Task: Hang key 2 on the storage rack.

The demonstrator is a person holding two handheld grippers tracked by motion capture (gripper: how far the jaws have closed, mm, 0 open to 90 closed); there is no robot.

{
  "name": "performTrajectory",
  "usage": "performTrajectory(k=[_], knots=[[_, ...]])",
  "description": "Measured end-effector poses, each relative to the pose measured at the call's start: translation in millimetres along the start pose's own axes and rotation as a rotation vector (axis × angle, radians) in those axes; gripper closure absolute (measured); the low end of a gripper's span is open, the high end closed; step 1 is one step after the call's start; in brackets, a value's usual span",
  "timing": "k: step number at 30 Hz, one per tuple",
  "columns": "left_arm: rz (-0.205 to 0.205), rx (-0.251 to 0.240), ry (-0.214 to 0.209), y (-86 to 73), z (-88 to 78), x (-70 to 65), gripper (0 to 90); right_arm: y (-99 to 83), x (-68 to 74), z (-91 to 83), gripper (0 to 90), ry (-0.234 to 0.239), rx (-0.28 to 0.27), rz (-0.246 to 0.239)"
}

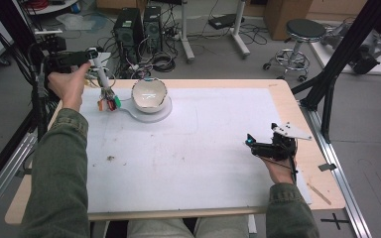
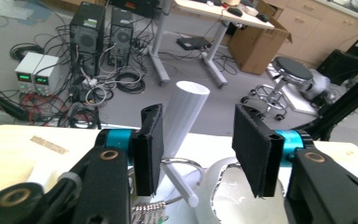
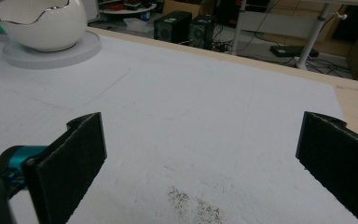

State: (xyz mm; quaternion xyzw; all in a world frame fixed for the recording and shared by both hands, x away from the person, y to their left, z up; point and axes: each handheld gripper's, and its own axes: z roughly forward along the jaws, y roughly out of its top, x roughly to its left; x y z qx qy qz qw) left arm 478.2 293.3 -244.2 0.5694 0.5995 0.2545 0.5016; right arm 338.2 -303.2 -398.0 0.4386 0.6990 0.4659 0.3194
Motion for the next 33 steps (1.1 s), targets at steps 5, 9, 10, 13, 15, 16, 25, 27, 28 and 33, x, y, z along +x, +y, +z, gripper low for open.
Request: performTrajectory(k=[5, 9, 10, 13, 15, 16, 25, 27, 28, 33], knots=[[0.011, -0.001, 0.014, -0.9, -0.8, -4.5, 35.6, 0.0, -0.3, -0.2, 0.7, 0.002, -0.002, 0.003], [0.007, -0.001, -0.001, -0.5, -2.7, -5.9, 26.5, 0.0, 0.0, -0.2, 0.7, 0.0, 0.0, 0.004], [0.011, 0.002, 0.006, -0.5, -3.3, -6.2, 23.4, 0.0, -0.3, -0.2, 0.7, 0.001, 0.002, 0.001], [0.025, 0.013, 0.028, -0.8, -5.1, -7.0, 13.8, 0.0, 0.0, -0.3, 0.7, 0.0, 0.0, 0.002], [0.038, 0.018, 0.046, -0.9, -6.8, -8.2, 7.5, 0.1, 0.1, -0.4, 0.7, 0.0, 0.0, 0.005], [0.046, 0.016, 0.049, -0.9, -8.1, -8.6, 4.7, 0.1, 0.2, -0.7, 0.7, 0.0, 0.001, 0.006], [0.063, 0.008, 0.029, -11.3, -15.7, -4.6, 1.6, 0.4, -0.1, -1.2, 0.7, -0.002, -0.002, -0.001], [0.061, 0.005, 0.025, -15.0, -16.6, -2.5, 1.6, 0.3, 0.5, -1.2, 0.7, -0.001, 0.002, 0.004], [0.061, 0.001, 0.022, -17.1, -16.9, -1.8, 1.6, 0.3, 0.7, -1.1, 0.7, -0.001, 0.002, 0.005], [0.077, -0.009, 0.005, -26.4, -18.5, -1.1, 1.6, 0.3, 0.8, -0.8, 0.7, -0.003, 0.004, 0.007]])
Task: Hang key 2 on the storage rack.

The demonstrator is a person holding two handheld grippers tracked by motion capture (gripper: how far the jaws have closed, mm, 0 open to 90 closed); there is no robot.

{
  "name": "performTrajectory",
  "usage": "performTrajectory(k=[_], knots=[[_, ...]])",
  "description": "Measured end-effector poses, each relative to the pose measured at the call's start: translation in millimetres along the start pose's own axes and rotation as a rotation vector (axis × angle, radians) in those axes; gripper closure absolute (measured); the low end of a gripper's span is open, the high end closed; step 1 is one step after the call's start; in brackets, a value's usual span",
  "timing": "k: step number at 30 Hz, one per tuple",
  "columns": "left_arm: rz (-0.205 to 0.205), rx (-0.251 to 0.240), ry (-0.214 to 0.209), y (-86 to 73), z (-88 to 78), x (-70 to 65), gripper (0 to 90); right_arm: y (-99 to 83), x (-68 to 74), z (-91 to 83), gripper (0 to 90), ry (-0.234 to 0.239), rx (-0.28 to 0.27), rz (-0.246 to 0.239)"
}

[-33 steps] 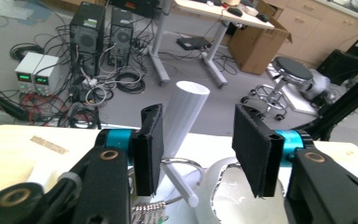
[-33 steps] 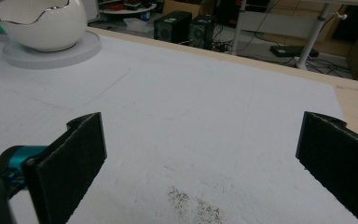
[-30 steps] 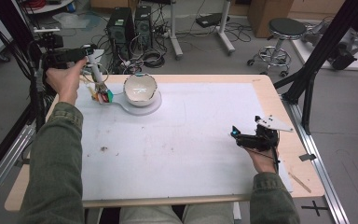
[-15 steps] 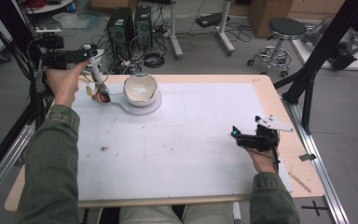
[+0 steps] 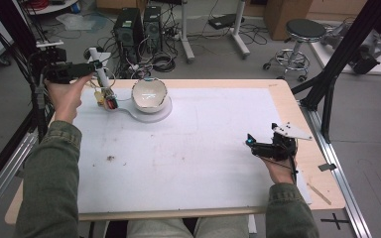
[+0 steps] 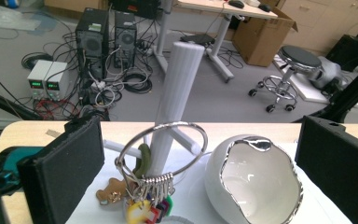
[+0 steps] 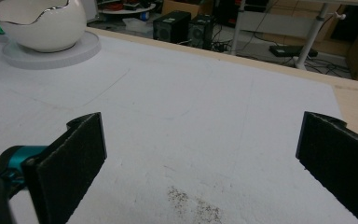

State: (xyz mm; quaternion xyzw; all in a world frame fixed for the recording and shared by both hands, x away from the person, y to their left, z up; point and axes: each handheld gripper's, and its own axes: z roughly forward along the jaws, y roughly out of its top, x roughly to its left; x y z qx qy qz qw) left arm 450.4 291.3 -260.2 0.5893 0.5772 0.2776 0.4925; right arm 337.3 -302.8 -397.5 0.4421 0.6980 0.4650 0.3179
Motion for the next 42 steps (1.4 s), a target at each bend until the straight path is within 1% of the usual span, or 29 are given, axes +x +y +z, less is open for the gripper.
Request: performTrajectory(k=[1, 3, 7, 8, 11, 14, 16, 22, 26, 27, 32, 36, 39, 42], knots=[[0.009, 0.006, -0.001, -1.4, -0.4, -0.8, 1.6, 0.0, -0.6, 0.5, 0.7, -0.001, -0.004, -0.011], [0.032, 0.012, 0.002, -3.8, -1.2, -3.5, 1.6, 0.0, -0.4, 0.4, 0.7, -0.002, -0.002, -0.011], [0.051, 0.009, -0.003, -7.9, -4.1, -6.8, 1.6, 0.0, 0.0, 0.2, 0.7, -0.002, 0.001, -0.004], [0.053, 0.01, 0.002, -9.1, -4.6, -7.6, 1.6, 0.0, -0.2, 0.2, 0.7, -0.002, -0.001, -0.007], [0.098, 0.017, 0.026, -13.5, -7.4, -9.4, 1.6, -0.1, -0.1, 0.1, 0.7, -0.002, 0.001, -0.004], [0.118, 0.016, 0.026, -19.0, -10.3, -10.6, 1.6, -0.1, -0.6, 0.5, 0.7, -0.003, -0.001, -0.008], [0.124, 0.014, 0.027, -22.5, -12.0, -11.4, 1.6, 0.0, -0.7, 0.6, 0.7, -0.001, -0.003, -0.014], [0.115, 0.011, 0.017, -30.8, -17.4, -7.9, 1.6, -0.1, -0.1, 0.2, 0.7, -0.002, 0.001, -0.008], [0.127, 0.014, 0.002, -38.1, -22.2, -6.2, 1.6, -0.1, -0.5, 0.2, 0.7, 0.0, 0.001, -0.003], [0.133, 0.016, 0.002, -39.6, -24.0, -5.5, 1.6, -0.1, -0.1, -0.1, 0.7, -0.001, 0.003, 0.001], [0.133, 0.01, 0.005, -47.3, -30.6, -1.8, 1.6, 0.0, 0.1, -0.5, 0.7, 0.001, 0.001, 0.002], [0.121, 0.002, 0.007, -54.7, -33.3, 1.0, 1.6, 0.0, -0.8, -0.4, 0.7, -0.002, -0.002, -0.003], [0.126, 0.006, 0.005, -60.2, -33.9, 3.4, 1.6, 0.0, -0.7, -0.2, 0.7, -0.003, 0.0, 0.0], [0.131, -0.005, 0.004, -66.8, -35.5, 5.0, 1.6, -0.1, -0.9, -0.1, 0.7, -0.004, -0.002, -0.005]])
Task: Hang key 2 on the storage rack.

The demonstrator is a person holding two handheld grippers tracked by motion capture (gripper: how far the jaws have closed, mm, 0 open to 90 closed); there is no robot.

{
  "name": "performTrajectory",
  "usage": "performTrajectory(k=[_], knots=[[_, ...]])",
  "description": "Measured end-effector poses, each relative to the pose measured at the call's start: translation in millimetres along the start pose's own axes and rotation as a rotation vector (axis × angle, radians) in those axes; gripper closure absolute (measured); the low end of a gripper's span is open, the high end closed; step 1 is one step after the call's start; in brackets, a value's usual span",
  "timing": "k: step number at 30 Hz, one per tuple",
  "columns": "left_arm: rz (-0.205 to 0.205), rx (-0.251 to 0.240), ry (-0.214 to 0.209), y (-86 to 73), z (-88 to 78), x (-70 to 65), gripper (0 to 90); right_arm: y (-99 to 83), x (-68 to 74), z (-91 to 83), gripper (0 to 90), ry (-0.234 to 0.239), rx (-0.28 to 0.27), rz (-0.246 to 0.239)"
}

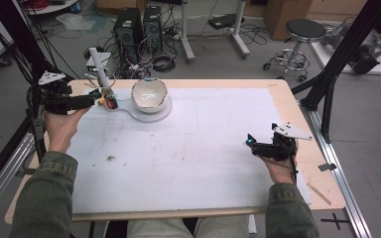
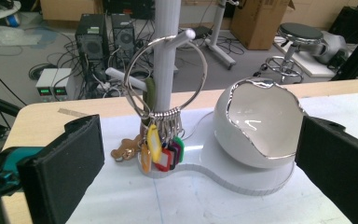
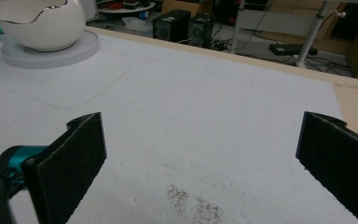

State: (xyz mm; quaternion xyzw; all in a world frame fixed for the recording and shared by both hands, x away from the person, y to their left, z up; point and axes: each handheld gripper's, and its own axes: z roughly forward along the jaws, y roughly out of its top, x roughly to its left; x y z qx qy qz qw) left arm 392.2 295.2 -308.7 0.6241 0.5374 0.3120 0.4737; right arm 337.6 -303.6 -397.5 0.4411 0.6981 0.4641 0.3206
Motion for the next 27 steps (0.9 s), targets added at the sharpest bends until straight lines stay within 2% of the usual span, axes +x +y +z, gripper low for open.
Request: performTrajectory(k=[5, 9, 11, 16, 22, 27], knots=[[0.01, -0.005, 0.009, -13.2, -2.5, 2.2, 1.6, 0.1, 0.8, -0.3, 0.7, 0.001, 0.002, 0.006], [0.017, -0.031, 0.01, -22.0, -6.0, 3.4, 1.6, 0.1, 1.4, 0.0, 0.7, 0.003, 0.002, -0.003], [0.027, -0.016, 0.013, -25.3, -6.6, 3.6, 1.6, 0.1, 1.4, 0.0, 0.7, 0.003, 0.002, -0.002], [-0.009, -0.019, 0.003, -36.9, -9.7, 6.2, 1.6, 0.1, 1.1, -0.3, 0.7, 0.002, 0.001, -0.002], [-0.017, -0.006, 0.011, -53.1, -15.0, 11.9, 1.6, -0.2, 0.9, -0.1, 0.7, 0.0, 0.005, -0.003], [-0.009, -0.006, 0.027, -67.3, -22.9, 16.2, 1.6, -0.4, 0.7, 0.1, 0.7, -0.002, 0.006, 0.002]])
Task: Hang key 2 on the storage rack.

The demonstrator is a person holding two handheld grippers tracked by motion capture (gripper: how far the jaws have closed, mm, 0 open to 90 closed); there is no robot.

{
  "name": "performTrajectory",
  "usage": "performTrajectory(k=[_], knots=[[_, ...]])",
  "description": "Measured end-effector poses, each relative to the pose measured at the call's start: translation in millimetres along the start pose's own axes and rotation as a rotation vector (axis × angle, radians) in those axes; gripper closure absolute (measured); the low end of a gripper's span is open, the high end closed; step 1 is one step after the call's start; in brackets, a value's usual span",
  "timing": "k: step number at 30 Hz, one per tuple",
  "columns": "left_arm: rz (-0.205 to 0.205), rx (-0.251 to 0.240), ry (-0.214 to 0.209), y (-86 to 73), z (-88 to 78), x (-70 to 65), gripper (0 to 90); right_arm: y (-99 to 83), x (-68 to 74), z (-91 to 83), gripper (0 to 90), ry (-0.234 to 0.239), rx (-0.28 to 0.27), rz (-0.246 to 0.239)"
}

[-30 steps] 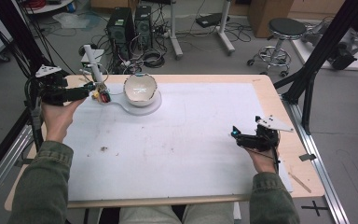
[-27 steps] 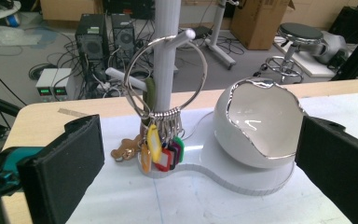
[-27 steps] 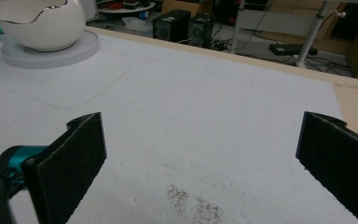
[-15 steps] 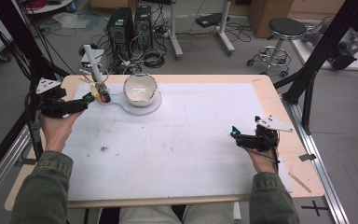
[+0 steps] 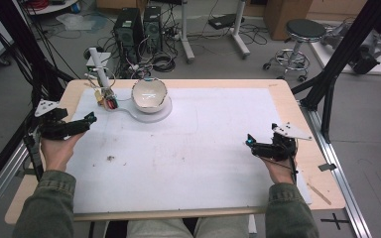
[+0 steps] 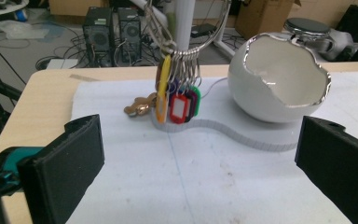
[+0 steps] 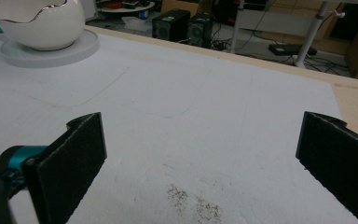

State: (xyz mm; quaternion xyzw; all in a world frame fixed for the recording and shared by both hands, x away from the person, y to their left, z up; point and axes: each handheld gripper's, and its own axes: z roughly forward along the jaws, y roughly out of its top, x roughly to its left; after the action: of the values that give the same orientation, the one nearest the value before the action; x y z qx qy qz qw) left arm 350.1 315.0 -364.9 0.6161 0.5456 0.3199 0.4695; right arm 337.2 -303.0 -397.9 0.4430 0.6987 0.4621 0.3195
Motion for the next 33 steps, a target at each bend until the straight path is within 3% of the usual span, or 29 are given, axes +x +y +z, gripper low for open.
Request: performTrajectory(k=[18, 20, 24, 27, 33], knots=[[-0.021, -0.078, 0.079, -43.6, -26.6, 15.1, 1.6, -0.3, 1.6, -1.0, 0.7, -0.001, 0.0, 0.004], [-0.026, -0.108, 0.1, -51.3, -29.1, 16.7, 1.6, -0.5, 1.5, -1.8, 0.7, 0.0, -0.004, 0.005], [-0.042, -0.094, 0.135, -61.9, -31.1, 21.5, 1.6, -1.3, 2.9, -4.5, 0.7, -0.007, -0.007, 0.022], [-0.025, -0.085, 0.171, -63.8, -32.6, 21.8, 1.6, -2.3, 2.8, -7.3, 0.7, -0.013, -0.008, 0.032], [-0.033, -0.124, 0.167, -62.5, -38.1, 22.3, 1.6, -6.8, 3.4, -12.6, 0.7, -0.028, -0.007, 0.048]])
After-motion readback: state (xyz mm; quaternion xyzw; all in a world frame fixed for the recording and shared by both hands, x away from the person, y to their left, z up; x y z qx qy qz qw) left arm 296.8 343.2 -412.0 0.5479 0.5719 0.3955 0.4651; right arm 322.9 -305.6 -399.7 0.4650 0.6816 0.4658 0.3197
